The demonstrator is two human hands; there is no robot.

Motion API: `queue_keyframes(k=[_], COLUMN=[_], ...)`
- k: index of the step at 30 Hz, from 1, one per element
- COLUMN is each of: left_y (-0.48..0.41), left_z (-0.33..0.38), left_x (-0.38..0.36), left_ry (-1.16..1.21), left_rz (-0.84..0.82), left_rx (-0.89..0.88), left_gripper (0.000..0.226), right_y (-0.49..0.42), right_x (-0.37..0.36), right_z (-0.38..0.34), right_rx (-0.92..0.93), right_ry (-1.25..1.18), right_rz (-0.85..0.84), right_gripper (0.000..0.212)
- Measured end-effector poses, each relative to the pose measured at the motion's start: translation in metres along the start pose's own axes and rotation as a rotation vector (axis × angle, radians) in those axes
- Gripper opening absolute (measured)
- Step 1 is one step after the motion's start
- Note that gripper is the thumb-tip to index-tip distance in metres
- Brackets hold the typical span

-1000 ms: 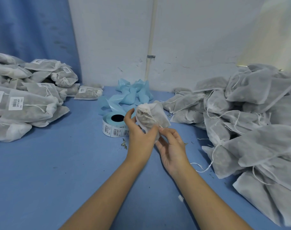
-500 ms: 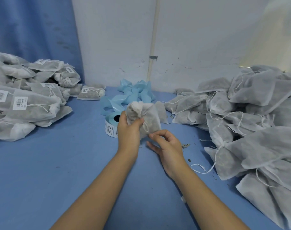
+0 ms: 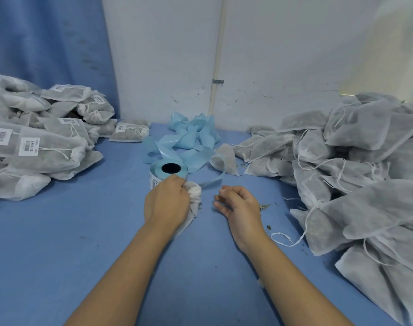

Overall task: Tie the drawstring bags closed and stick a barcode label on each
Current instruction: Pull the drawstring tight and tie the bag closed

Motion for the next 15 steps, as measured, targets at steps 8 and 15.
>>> queue_keyframes(k=[8,15], left_y=[0.014,0.022], left_z=[0.021,0.027], left_x=[-0.018,-0.033], left_ry=[0.393,0.658], left_rz=[-0.294,-0.474], left_rx=[-0.137,-0.094], left_gripper=[0.037,0.034], right_y=[0.0,0.001], right_x=[0.006,-0.001], right_z=[-0.016,-0.017], right_rx=[0.268,0.311], right_ry=[0.454,0.596], right_rz=[-0.012,-0.163], right_gripper=[0.011,0.026])
Point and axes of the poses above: each hand's wrist, its own y-axis away from the middle knuckle, its own x-axis out of the back of the hand, z = x × y, the point moved 8 cm from there along -y, towards the middle knuckle, and after that the axes turned 13 degrees about x, right-handed, at the moved point
